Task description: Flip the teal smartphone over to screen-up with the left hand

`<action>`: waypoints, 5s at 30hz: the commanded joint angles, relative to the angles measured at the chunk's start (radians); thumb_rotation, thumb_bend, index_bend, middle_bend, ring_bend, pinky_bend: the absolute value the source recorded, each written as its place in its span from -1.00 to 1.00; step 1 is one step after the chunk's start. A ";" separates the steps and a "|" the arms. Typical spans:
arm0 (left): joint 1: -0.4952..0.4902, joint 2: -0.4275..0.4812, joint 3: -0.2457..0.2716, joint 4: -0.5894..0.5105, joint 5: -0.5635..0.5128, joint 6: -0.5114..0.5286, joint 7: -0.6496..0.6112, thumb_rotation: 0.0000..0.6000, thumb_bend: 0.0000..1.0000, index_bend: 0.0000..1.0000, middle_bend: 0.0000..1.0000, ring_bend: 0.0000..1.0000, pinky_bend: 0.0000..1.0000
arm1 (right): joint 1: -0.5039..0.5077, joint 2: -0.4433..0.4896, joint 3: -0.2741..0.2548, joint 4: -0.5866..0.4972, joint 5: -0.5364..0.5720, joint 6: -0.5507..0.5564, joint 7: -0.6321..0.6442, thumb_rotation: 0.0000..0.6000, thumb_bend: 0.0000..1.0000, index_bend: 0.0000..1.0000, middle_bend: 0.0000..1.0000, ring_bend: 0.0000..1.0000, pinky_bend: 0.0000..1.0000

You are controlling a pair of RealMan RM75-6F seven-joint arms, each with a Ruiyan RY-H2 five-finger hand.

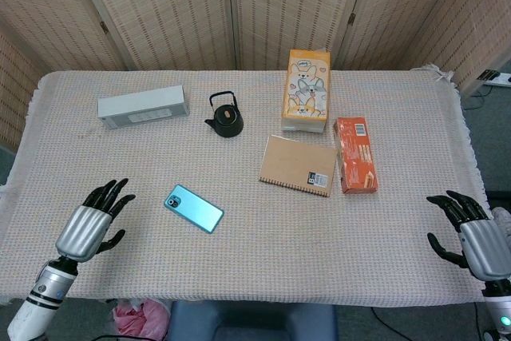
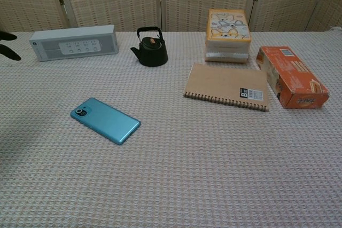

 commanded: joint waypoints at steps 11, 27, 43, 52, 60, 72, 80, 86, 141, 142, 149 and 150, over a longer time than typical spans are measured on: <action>-0.257 -0.067 -0.014 0.054 0.067 -0.329 0.021 1.00 -0.48 -0.73 -1.00 -0.90 -0.64 | -0.003 0.000 -0.002 0.000 0.011 -0.006 -0.002 1.00 -0.41 -0.55 -0.51 -0.71 -0.64; -0.422 -0.173 -0.082 0.048 -0.182 -0.583 0.218 1.00 -0.48 -0.70 -1.00 -0.96 -0.64 | 0.003 0.002 -0.001 0.005 0.015 -0.017 0.001 1.00 -0.41 -0.55 -0.51 -0.71 -0.64; -0.530 -0.258 -0.076 0.087 -0.466 -0.634 0.381 1.00 -0.48 -0.63 -1.00 -0.96 -0.64 | 0.005 0.002 -0.002 0.012 0.022 -0.025 0.007 1.00 -0.41 -0.55 -0.51 -0.71 -0.64; -0.577 -0.288 -0.046 0.101 -0.576 -0.613 0.432 1.00 -0.48 -0.61 -1.00 -0.96 -0.64 | 0.001 0.001 -0.002 0.022 0.027 -0.022 0.016 1.00 -0.41 -0.55 -0.51 -0.71 -0.64; -0.604 -0.310 -0.030 0.122 -0.616 -0.590 0.431 1.00 -0.44 -0.56 -1.00 -0.96 -0.64 | -0.002 -0.002 -0.003 0.030 0.028 -0.021 0.024 1.00 -0.41 -0.55 -0.51 -0.71 -0.64; -0.620 -0.322 -0.001 0.134 -0.647 -0.562 0.417 1.00 -0.43 -0.55 -1.00 -0.96 -0.64 | -0.004 -0.003 -0.003 0.041 0.032 -0.021 0.036 1.00 -0.41 -0.55 -0.51 -0.71 -0.64; -0.627 -0.344 0.007 0.153 -0.653 -0.546 0.401 1.00 -0.43 -0.50 -1.00 -0.96 -0.64 | -0.009 -0.004 -0.004 0.047 0.034 -0.018 0.042 1.00 -0.41 -0.55 -0.51 -0.71 -0.64; -0.614 -0.353 0.000 0.166 -0.623 -0.527 0.347 1.00 -0.42 -0.28 -1.00 -0.96 -0.64 | -0.013 -0.001 -0.005 0.044 0.031 -0.011 0.039 1.00 -0.41 -0.55 -0.51 -0.71 -0.64; -0.455 -0.101 -0.172 0.200 -0.191 -0.663 -1.035 1.00 -0.34 -0.19 -0.79 -0.87 -0.64 | -0.011 0.025 -0.001 -0.032 0.012 0.002 -0.030 1.00 -0.41 -0.55 -0.51 -0.71 -0.64; -0.453 -0.099 -0.173 0.199 -0.181 -0.654 -1.062 1.00 -0.34 -0.19 -0.79 -0.86 -0.64 | -0.012 0.025 -0.002 -0.033 0.011 0.003 -0.030 1.00 -0.41 -0.55 -0.51 -0.71 -0.64; -0.467 -0.096 -0.160 0.187 -0.104 -0.611 -1.207 1.00 -0.34 -0.20 -0.79 -0.86 -0.64 | -0.016 0.021 -0.003 -0.024 0.010 0.009 -0.020 1.00 -0.41 -0.55 -0.51 -0.71 -0.64; -0.471 -0.103 -0.157 0.185 -0.096 -0.604 -1.219 1.00 -0.34 -0.20 -0.79 -0.86 -0.64 | -0.017 0.020 -0.003 -0.021 0.010 0.011 -0.017 1.00 -0.41 -0.55 -0.51 -0.71 -0.64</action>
